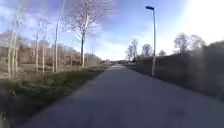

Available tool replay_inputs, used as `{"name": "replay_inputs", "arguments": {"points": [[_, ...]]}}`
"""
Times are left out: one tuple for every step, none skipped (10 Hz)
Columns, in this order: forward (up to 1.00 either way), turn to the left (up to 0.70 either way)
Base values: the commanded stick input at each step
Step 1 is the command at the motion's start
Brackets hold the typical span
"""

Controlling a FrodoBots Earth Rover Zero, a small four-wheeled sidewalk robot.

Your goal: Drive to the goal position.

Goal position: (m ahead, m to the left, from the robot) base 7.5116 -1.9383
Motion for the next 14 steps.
{"name": "replay_inputs", "arguments": {"points": [[1.00,0.00],[1.00,0.00],[1.00,-0.06],[1.00,-0.15],[1.00,-0.39],[1.00,-0.40],[1.00,-0.35],[1.00,-0.20],[1.00,0.00],[1.00,0.00],[1.00,0.00],[1.00,0.00],[1.00,0.00],[1.00,0.00]]}}
